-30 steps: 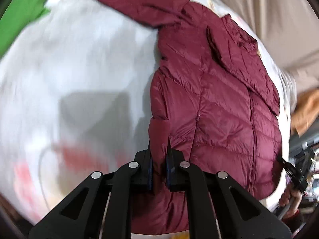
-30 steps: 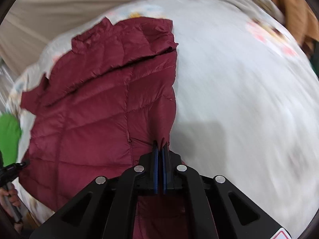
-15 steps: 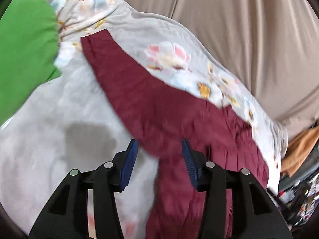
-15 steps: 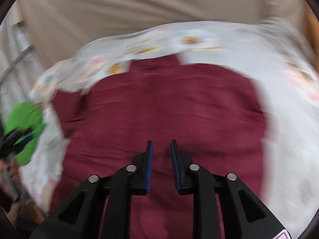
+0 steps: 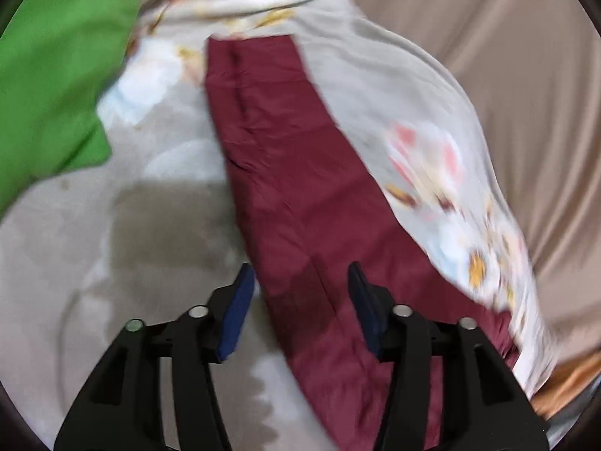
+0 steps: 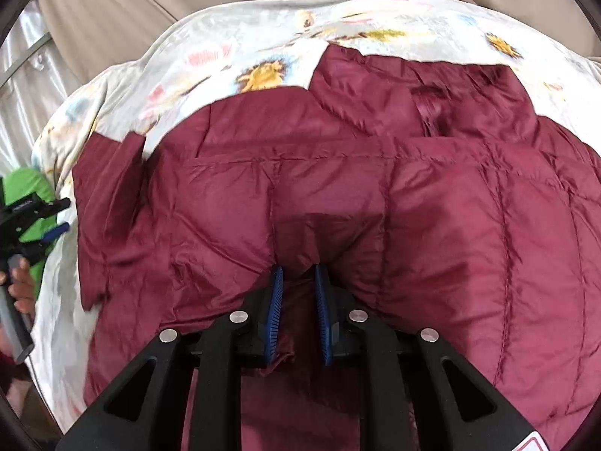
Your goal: Fold large clothes
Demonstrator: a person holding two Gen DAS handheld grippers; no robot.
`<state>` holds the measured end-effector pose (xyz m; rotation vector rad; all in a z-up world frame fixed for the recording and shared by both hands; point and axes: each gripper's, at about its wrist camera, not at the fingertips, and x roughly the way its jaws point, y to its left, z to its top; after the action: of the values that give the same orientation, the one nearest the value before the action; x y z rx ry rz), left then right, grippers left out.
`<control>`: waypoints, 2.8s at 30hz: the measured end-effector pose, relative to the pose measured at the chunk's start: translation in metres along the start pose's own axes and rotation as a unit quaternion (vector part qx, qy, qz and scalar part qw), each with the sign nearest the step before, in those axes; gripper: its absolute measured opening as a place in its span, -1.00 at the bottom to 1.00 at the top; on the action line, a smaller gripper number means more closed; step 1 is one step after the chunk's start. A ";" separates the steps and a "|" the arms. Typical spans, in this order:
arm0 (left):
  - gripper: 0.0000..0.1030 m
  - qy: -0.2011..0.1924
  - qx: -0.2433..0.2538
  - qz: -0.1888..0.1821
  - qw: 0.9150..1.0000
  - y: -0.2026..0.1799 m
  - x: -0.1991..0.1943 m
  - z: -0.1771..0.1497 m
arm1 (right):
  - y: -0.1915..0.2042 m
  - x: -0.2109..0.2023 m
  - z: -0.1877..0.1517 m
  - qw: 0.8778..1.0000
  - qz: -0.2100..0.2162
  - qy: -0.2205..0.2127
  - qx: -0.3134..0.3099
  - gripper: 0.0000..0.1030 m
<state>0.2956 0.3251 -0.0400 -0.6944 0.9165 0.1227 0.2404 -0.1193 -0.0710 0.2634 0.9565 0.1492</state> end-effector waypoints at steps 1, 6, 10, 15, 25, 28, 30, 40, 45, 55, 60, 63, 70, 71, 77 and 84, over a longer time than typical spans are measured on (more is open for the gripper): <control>0.01 0.000 -0.019 0.000 1.000 0.007 0.007 0.004 | 0.000 -0.009 -0.005 1.000 0.011 -0.005 0.004 -0.53; -0.43 -0.013 -0.087 -0.072 0.993 0.023 0.027 0.017 | -0.001 -0.057 -0.037 0.999 0.036 -0.037 0.009 -0.53; -0.94 -0.032 -0.048 -0.113 0.992 -0.011 0.009 0.019 | -0.015 -0.092 -0.071 0.998 0.045 -0.043 0.021 -0.53; -0.97 -0.080 0.145 -0.169 0.972 -0.147 -0.068 -0.018 | -0.038 -0.142 -0.111 0.997 0.049 -0.054 0.035 -0.52; 0.00 0.104 0.400 -0.228 0.881 -0.325 -0.078 -0.298 | -0.099 -0.183 -0.163 0.995 -0.004 -0.049 0.085 -0.42; -0.03 0.125 0.414 -0.166 0.886 -0.295 -0.062 -0.347 | -0.121 -0.195 -0.175 0.994 -0.048 -0.050 0.086 -0.41; -0.03 0.124 0.389 -0.158 0.899 -0.270 -0.072 -0.346 | -0.135 -0.206 -0.176 0.992 -0.067 -0.061 0.089 -0.39; 0.12 0.048 0.232 -0.102 0.966 -0.175 -0.100 -0.228 | -0.077 -0.179 -0.082 0.994 -0.028 -0.109 -0.006 0.00; 0.12 0.072 0.143 -0.064 0.985 -0.131 -0.069 -0.202 | -0.013 -0.119 -0.052 0.991 -0.034 -0.085 -0.099 0.09; -0.03 0.089 0.114 -0.026 0.989 -0.104 -0.037 -0.200 | -0.063 -0.107 -0.032 0.992 0.019 -0.110 0.052 -0.95; -0.03 0.083 0.121 -0.018 0.989 -0.107 -0.036 -0.204 | -0.190 -0.139 -0.092 0.957 0.004 -0.110 0.267 -0.53; 0.03 0.083 0.093 -0.041 0.991 -0.110 -0.047 -0.206 | -0.223 -0.145 -0.127 0.945 -0.025 -0.081 0.316 -0.50; 0.22 0.120 0.021 -0.084 0.989 -0.101 -0.055 -0.220 | -0.240 -0.187 -0.127 0.938 0.003 -0.149 0.312 0.15; 0.22 0.121 0.015 -0.084 0.989 -0.101 -0.053 -0.221 | -0.243 -0.183 -0.120 0.938 -0.001 -0.148 0.313 0.15; -0.37 0.102 0.031 -0.074 0.992 -0.110 -0.038 -0.207 | -0.244 -0.147 -0.083 0.952 -0.032 -0.103 0.286 -0.54; -0.97 0.030 0.110 -0.064 0.991 -0.126 -0.064 -0.182 | -0.200 -0.216 -0.058 0.952 -0.001 -0.240 0.188 -0.96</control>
<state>0.1793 0.1298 -0.0023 -0.5532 0.9231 -0.1126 0.0722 -0.3539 0.0095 0.6198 0.4932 -0.1010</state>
